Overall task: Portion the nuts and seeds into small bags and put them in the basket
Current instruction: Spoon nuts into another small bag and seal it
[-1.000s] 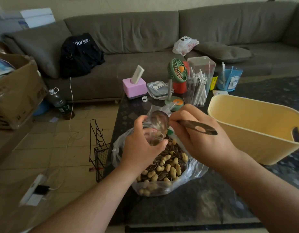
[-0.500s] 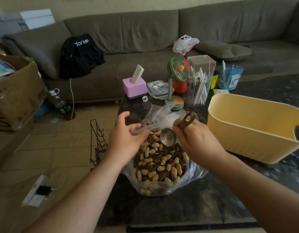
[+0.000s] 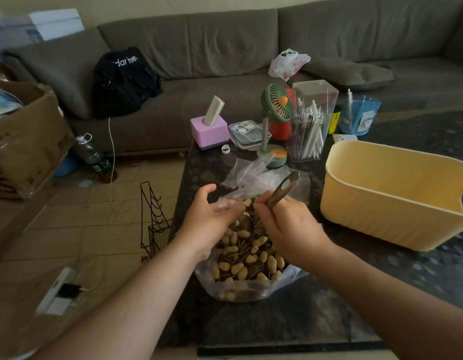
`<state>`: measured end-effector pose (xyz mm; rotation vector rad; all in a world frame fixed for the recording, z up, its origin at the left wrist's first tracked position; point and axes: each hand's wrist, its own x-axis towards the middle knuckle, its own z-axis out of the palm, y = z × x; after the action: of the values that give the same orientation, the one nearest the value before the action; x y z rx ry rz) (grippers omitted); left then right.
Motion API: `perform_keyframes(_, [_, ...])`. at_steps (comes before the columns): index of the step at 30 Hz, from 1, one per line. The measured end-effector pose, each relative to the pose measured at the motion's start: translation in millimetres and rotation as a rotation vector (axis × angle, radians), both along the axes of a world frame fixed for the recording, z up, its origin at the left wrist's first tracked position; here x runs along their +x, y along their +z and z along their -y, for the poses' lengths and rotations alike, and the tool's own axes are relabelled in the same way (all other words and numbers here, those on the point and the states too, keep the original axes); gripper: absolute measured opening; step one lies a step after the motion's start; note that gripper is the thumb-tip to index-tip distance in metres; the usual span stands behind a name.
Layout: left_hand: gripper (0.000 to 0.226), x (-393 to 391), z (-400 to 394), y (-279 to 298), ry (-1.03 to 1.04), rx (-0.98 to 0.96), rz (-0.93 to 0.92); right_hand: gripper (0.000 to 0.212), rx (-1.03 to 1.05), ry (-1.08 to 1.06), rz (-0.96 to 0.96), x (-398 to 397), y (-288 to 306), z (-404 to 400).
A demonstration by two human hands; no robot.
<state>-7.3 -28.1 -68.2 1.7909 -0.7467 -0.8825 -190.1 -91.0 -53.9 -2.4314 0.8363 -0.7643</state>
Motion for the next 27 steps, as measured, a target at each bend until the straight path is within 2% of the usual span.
perform_keyframes(2, [0.097, -1, 0, 1, 0.004, -0.026, -0.011, 0.023, 0.103, -0.070, 0.033, -1, 1, 2])
perform_keyframes(6, [0.092, 4, -3, 2, -0.013, -0.086, 0.020, 0.023, 0.495, -0.232, 0.210, -5, 8, 11])
perform_keyframes(9, [0.089, 9, -8, 6, -0.058, -0.102, 0.125, 0.021, 0.573, -0.309, 0.287, -10, 19, 15])
perform_keyframes(13, [0.091, 10, -14, 10, -0.180, -0.089, 0.289, 0.022, 0.476, -0.353, 0.291, -21, 40, 20])
perform_keyframes(19, [0.093, -8, -16, 10, -0.220, -0.036, 0.585, 0.023, 0.113, -0.315, 0.177, -33, 76, 17])
perform_keyframes(27, [0.101, -19, -7, 3, -0.211, -0.053, 0.548, 0.020, -0.163, -0.150, 0.147, -24, 77, 7])
